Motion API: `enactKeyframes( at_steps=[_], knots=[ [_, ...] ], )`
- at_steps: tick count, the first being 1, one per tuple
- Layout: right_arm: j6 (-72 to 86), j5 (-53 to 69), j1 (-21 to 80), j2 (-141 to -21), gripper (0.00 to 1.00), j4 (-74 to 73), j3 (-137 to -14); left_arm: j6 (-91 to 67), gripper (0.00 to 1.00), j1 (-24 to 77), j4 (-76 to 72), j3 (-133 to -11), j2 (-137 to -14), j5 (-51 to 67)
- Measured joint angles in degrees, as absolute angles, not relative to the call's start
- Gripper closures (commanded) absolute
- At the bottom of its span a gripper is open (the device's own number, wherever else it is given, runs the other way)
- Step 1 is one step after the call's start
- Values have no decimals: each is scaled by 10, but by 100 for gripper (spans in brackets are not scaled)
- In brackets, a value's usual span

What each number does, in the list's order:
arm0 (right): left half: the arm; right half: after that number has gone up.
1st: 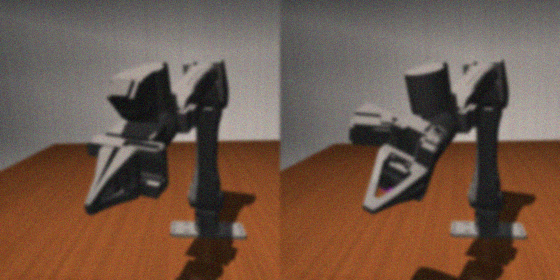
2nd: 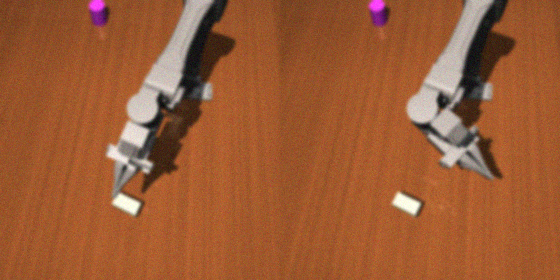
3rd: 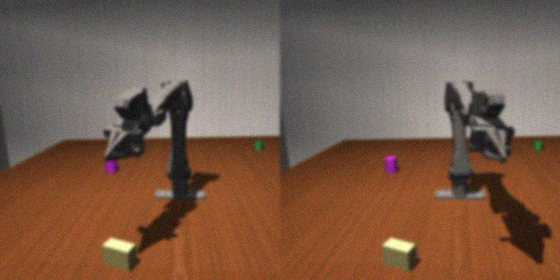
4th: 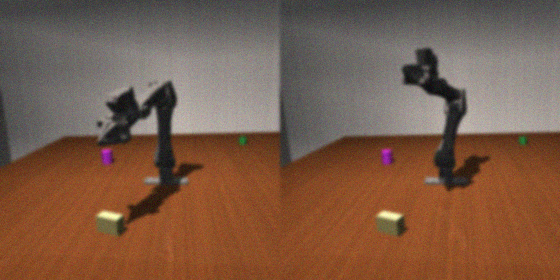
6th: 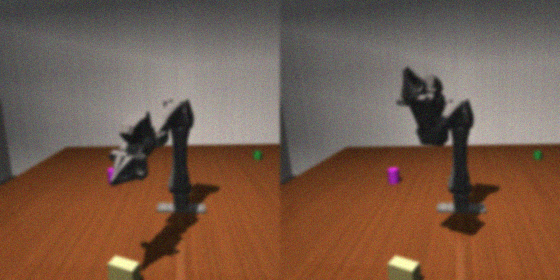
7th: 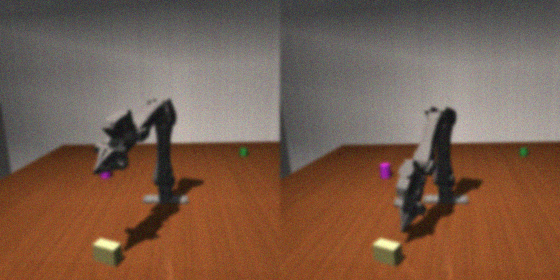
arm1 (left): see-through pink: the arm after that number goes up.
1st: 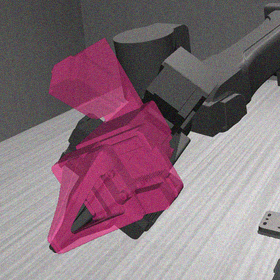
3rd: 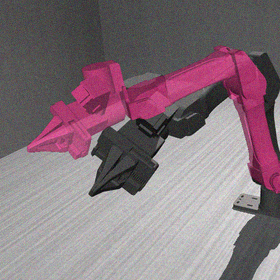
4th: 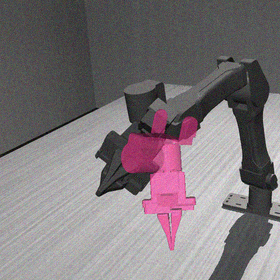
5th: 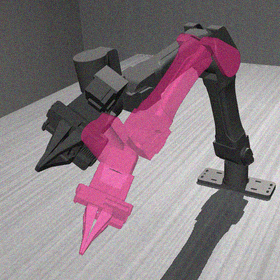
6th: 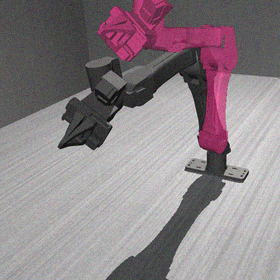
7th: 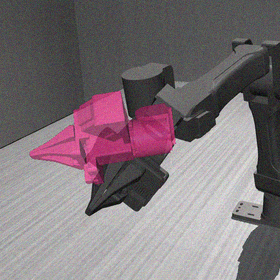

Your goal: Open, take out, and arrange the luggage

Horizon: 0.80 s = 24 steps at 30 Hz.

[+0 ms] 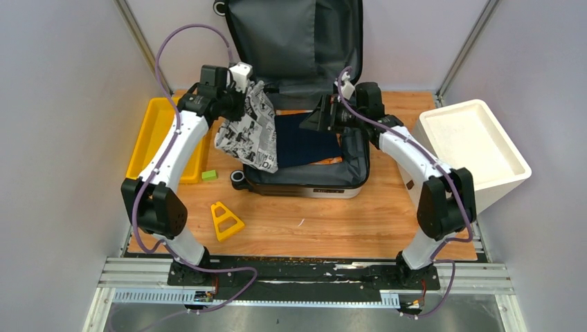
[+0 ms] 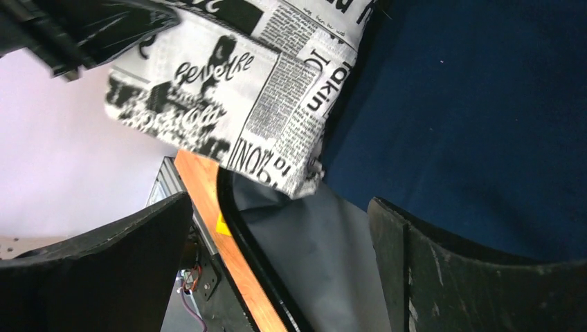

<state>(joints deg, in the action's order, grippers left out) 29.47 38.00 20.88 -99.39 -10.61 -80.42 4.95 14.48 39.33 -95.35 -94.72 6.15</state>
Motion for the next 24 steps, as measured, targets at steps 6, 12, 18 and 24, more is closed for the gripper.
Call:
enactKeyframes(
  at_steps=[6,12,18,24],
  knots=[
    [286,387,208,-921,0,-105,-761,93,100,90,419,-957,-939,59],
    [265,392,208,-879,0,-114,-713,122,100,-2,425,-972,-939,79],
    [245,394,205,-825,0,-118,-685,152,100,-70,420,-989,-961,105],
    [234,395,204,-809,0,-118,-675,194,100,-120,431,-1037,-1013,128]
  ],
)
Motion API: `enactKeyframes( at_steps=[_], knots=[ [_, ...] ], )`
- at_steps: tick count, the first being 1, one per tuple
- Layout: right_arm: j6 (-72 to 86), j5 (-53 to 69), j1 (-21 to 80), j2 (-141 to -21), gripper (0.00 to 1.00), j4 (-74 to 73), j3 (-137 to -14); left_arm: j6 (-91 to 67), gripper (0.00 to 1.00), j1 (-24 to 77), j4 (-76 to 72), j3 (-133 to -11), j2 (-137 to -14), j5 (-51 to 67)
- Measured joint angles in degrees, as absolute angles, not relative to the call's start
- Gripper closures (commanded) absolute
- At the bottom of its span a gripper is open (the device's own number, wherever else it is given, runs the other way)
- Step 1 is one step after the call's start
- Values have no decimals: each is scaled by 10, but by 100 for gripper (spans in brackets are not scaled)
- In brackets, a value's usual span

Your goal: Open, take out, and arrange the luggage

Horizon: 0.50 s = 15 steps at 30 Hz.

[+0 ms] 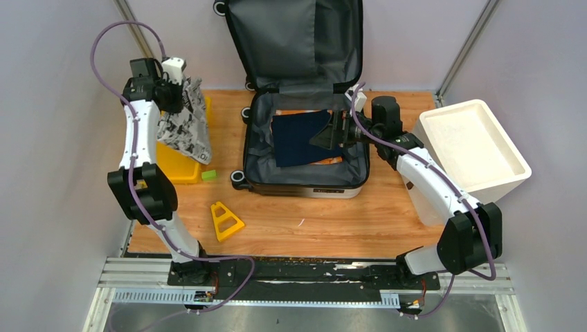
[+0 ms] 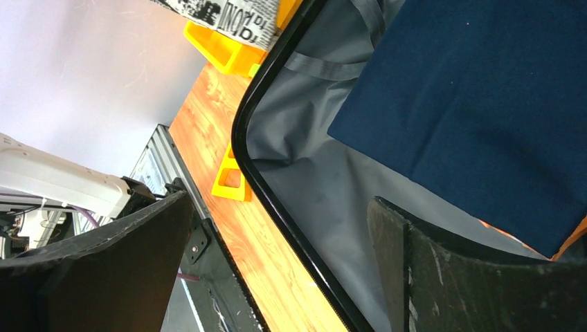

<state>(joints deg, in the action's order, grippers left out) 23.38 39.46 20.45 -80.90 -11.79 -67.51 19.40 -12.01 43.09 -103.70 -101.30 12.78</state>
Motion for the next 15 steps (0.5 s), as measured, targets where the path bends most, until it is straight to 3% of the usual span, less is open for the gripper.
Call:
enactKeyframes(
  at_steps=[7,15],
  knots=[
    [226,395,204,-809,0,-120,-673,224,100,-184,433,-1040,-1045,128],
    [222,393,204,-811,0,-120,-673,265,99,-191,366,-1028,-1082,79]
  ],
)
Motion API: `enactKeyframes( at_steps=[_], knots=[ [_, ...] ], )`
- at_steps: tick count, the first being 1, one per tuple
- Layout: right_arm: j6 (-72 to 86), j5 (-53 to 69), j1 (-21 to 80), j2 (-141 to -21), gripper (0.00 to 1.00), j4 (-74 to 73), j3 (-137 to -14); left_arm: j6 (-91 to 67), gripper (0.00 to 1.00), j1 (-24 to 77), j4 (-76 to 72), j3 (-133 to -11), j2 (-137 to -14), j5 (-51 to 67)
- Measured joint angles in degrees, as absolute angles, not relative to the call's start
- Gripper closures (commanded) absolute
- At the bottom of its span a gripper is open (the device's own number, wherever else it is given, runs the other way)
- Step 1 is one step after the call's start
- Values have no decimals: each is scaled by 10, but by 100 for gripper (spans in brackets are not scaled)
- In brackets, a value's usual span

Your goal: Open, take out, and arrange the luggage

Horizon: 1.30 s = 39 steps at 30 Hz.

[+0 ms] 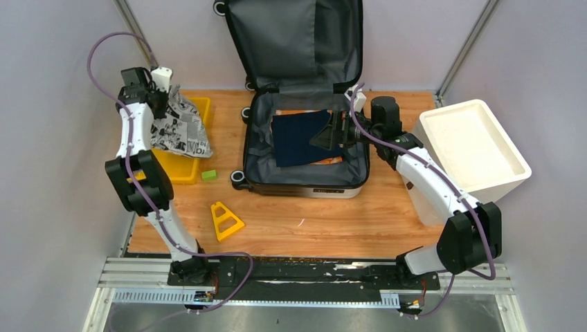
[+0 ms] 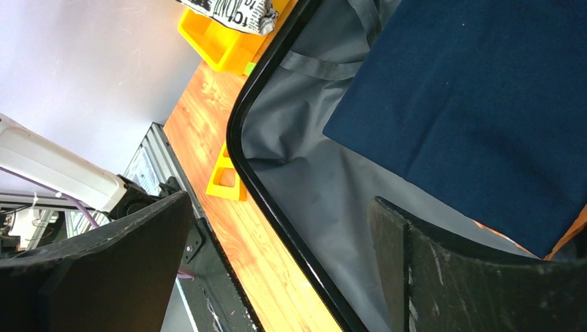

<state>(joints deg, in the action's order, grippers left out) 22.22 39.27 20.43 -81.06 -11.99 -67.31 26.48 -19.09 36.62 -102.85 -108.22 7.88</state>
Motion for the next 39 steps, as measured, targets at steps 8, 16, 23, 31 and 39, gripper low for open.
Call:
enactKeyframes(
  at_steps=[8,16,23,31,39],
  knots=[
    [220,390,197,-820,0,-121,-673,302,67,-190,252,-967,-1133,0],
    [219,389,194,-824,0,-121,-673,281,13,-182,222,-993,-1185,-65],
    [217,390,193,-824,0,-122,-673,219,14,-109,258,-1006,-1156,-103],
    [217,394,191,-823,0,-122,-673,62,28,-63,319,-927,-1032,4],
    [217,401,191,-813,0,-126,-673,37,36,-76,321,-879,-994,41]
  ],
)
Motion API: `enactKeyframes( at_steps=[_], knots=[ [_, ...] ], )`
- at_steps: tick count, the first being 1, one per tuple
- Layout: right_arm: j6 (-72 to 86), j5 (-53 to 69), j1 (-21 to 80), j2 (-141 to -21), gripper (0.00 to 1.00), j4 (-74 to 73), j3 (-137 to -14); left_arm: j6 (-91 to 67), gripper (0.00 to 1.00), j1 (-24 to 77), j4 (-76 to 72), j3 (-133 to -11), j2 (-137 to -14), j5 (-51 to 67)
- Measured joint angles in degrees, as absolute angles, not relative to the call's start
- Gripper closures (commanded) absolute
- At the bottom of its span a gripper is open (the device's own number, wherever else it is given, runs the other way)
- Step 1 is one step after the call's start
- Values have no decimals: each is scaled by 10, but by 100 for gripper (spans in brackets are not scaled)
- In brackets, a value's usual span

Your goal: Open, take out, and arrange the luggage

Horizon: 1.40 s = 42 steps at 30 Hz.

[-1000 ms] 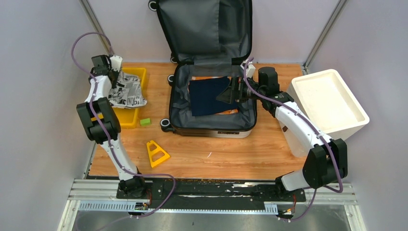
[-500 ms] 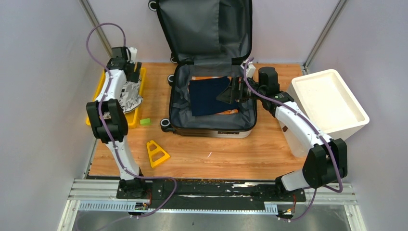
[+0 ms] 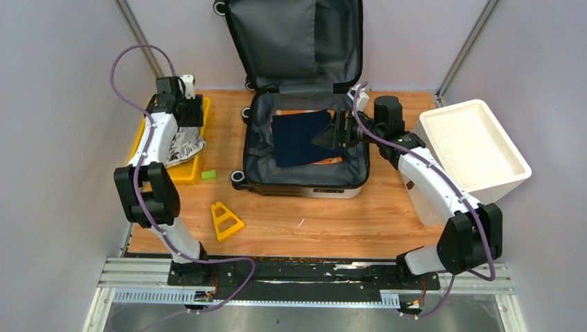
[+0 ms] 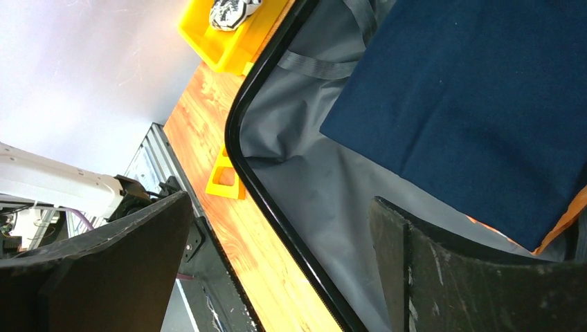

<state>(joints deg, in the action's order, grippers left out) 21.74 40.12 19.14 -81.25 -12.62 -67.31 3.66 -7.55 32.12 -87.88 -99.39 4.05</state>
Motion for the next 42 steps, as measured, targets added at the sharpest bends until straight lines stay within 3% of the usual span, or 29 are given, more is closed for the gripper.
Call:
enactKeyframes(
  at_steps=[7,15,23,26,29,37,42],
  knots=[
    [217,404,191,-800,0,-126,-673,37,42,-76,324,-852,-1015,15],
    [217,406,191,-800,0,-130,-673,40,67,-76,318,-812,-1053,-24],
    [217,407,191,-801,0,-130,-673,40,70,-71,300,-801,-1049,-51],
    [217,409,191,-802,0,-130,-673,43,68,-76,294,-799,-1049,-67],
    [217,412,191,-805,0,-131,-673,47,55,-93,295,-792,-1050,-84],
    [217,417,191,-805,0,-131,-673,52,50,-117,308,-776,-1054,-81],
    [217,420,191,-805,0,-131,-673,48,33,-116,317,-776,-1058,-52]
  ],
)
